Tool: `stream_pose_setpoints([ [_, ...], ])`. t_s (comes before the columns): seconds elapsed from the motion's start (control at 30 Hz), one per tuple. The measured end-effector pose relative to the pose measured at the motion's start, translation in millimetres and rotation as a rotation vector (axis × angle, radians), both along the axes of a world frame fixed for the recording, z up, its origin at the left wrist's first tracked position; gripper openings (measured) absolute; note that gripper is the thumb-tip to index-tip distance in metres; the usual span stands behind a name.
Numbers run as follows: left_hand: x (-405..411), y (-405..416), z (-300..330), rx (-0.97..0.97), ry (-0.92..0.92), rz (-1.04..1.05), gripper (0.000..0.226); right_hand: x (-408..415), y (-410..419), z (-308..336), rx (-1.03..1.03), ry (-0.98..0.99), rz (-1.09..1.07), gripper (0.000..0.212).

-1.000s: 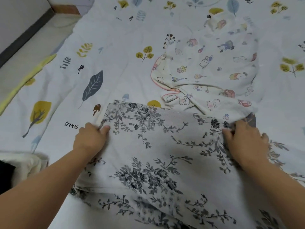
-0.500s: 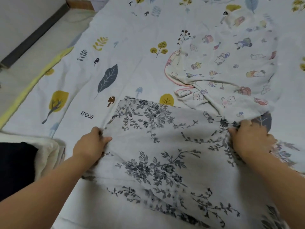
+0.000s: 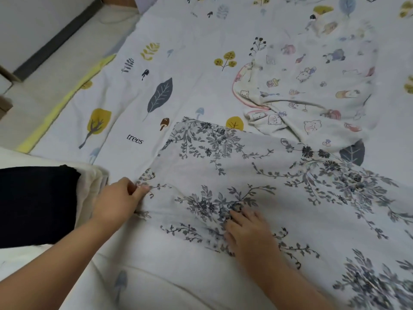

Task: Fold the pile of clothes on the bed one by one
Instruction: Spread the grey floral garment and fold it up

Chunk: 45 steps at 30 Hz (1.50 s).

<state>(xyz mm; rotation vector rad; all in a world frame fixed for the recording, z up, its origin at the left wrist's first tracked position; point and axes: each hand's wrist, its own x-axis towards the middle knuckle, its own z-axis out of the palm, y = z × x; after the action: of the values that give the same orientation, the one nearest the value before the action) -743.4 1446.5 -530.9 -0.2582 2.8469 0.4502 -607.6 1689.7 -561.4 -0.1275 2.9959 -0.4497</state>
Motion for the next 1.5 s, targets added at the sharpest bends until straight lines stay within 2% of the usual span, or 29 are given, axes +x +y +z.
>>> stream_pose_setpoints([
  [0.07, 1, -3, -4, 0.050, -0.049, -0.012, 0.038, -5, -2, -3, -0.033, 0.027, 0.007, 0.019],
  [0.13, 1, -6, -6, 0.110, -0.094, 0.008, 0.033, -3, -7, 0, -0.097, 0.142, -0.013, 0.012],
  [0.2, -4, -9, -4, 0.121, -0.030, 0.021, 0.028, 3, -13, 7, -0.192, 0.278, -0.095, 0.045],
  [0.27, -10, -10, 5, 0.160, 0.161, 0.057, 0.023, 6, -22, 13, -0.273, 0.362, -0.135, 0.060],
  [0.33, -14, -11, 6, 0.168, 0.220, 0.084, 0.019, 8, -28, 7, -0.210, 0.334, -0.122, 0.064],
  [0.37, -14, -13, 3, 0.119, 0.161, 0.078, 0.019, 10, -31, 1, -0.138, 0.260, -0.099, 0.064],
  [0.43, -10, -14, -7, -0.019, -0.015, 0.060, 0.020, 14, -35, -7, 0.037, 0.175, -0.051, 0.046],
  [0.47, -8, -11, -10, -0.036, -0.080, 0.069, 0.024, 17, -34, -12, 0.105, 0.151, -0.055, 0.049],
  [0.53, -6, -2, -10, 0.038, -0.131, 0.108, 0.035, 25, -28, -23, 0.169, 0.068, -0.080, 0.106],
  [0.57, -5, 2, -7, 0.097, -0.154, 0.126, 0.039, 27, -25, -25, 0.179, 0.062, -0.116, 0.127],
  [0.6, -4, 3, -7, 0.184, -0.171, 0.167, 0.042, 28, -23, -25, 0.197, 0.073, -0.127, 0.136],
  [0.67, -2, 1, -6, 0.390, -0.206, 0.269, 0.040, 30, -21, -25, 0.231, 0.071, -0.124, 0.135],
  [0.73, -1, -4, -5, 0.561, -0.245, 0.336, 0.031, 26, -22, -22, 0.253, 0.073, -0.124, 0.118],
  [0.8, 0, -5, 2, 0.612, -0.231, 0.310, 0.022, 24, -24, -12, 0.258, 0.080, -0.136, 0.098],
  [0.83, 0, -6, 7, 0.603, -0.204, 0.285, 0.018, 24, -24, -5, 0.248, 0.086, -0.126, 0.096],
  [0.9, 2, -12, 20, 0.567, -0.144, 0.215, 0.018, 32, -26, 6, 0.200, 0.123, -0.119, 0.107],
  [1.0, 10, -38, 29, 0.467, -0.122, 0.178, 0.032, 52, -42, 18, 0.137, 0.109, -0.067, 0.142],
  [1.03, 16, -48, 30, 0.403, -0.129, 0.173, 0.030, 59, -50, 17, 0.121, 0.091, -0.047, 0.148],
  [1.1, 31, -61, 27, 0.250, -0.165, 0.138, 0.021, 72, -66, 6, 0.088, 0.071, -0.027, 0.139],
  [1.17, 43, -64, 19, 0.087, -0.218, 0.090, 0.023, 81, -77, -8, 0.071, 0.037, -0.021, 0.117],
  [1.23, 45, -61, 10, -0.067, -0.219, 0.021, 0.025, 80, -78, -10, 0.070, -0.078, 0.050, 0.109],
  [1.3, 42, -54, 4, -0.137, -0.213, -0.035, 0.029, 63, -66, 2, 0.033, -0.008, 0.066, 0.062],
  [1.33, 40, -50, 2, -0.140, -0.209, -0.055, 0.032, 47, -58, 8, -0.014, 0.056, 0.007, 0.047],
  [1.43, 40, -43, -3, -0.117, -0.237, -0.046, 0.041, -16, -25, 17, -0.056, 0.205, -0.166, 0.045],
  [1.5, 42, -44, -10, -0.094, -0.225, -0.025, 0.046, -61, -5, 19, -0.015, 0.188, -0.207, 0.039],
])
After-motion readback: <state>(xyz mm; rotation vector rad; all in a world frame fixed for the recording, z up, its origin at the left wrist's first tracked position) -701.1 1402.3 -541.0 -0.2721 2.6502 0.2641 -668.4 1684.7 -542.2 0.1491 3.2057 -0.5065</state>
